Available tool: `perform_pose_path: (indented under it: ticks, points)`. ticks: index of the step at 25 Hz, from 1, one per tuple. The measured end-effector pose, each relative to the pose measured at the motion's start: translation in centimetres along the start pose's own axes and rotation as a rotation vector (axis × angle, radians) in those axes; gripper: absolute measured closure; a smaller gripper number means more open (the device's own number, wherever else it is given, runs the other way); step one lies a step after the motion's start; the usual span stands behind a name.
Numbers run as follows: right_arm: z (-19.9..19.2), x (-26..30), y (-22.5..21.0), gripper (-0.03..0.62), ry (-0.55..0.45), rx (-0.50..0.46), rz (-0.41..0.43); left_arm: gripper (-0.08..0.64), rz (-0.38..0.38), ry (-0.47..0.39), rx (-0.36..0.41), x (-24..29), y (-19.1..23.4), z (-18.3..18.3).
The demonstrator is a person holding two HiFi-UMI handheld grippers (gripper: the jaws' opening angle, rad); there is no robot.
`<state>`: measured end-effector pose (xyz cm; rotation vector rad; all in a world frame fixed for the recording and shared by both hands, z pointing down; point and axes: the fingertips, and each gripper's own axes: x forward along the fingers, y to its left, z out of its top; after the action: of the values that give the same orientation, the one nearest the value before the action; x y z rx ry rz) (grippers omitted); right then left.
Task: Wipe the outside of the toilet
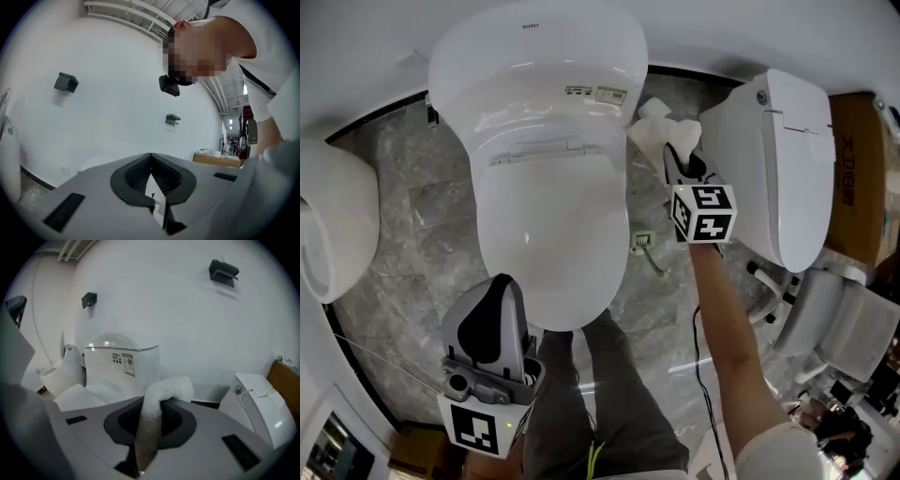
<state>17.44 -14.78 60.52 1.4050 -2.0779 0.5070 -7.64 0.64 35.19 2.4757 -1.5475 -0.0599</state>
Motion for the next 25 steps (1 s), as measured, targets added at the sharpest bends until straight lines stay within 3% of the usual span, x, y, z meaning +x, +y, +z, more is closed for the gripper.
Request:
perform_pose_path:
  ticks: [4, 15, 20, 25]
  points:
    - [3.3, -5.8, 2.0, 0.522, -0.037, 0.036, 0.035, 0.543, -0.009, -0.015, 0.001, -1.9, -0.4, 3.1]
    - [16.0, -19.0, 10.1, 0.522, -0.151, -0.017, 0.181, 0.543, 0.023, -0.066, 0.020, -7.1, 0.1, 13.0]
    - [22.6, -19.8, 14.9, 0.522, -0.222, -0.091, 0.274, 0.543, 0.052, -0.107, 0.028, -8.2, 1.4, 15.9]
    - [26.9, -16.7, 20.0, 0.522, -0.262, -0.129, 0.389, 0.543, 0.116, -0.113, 0.026, -9.0, 3.9, 15.7]
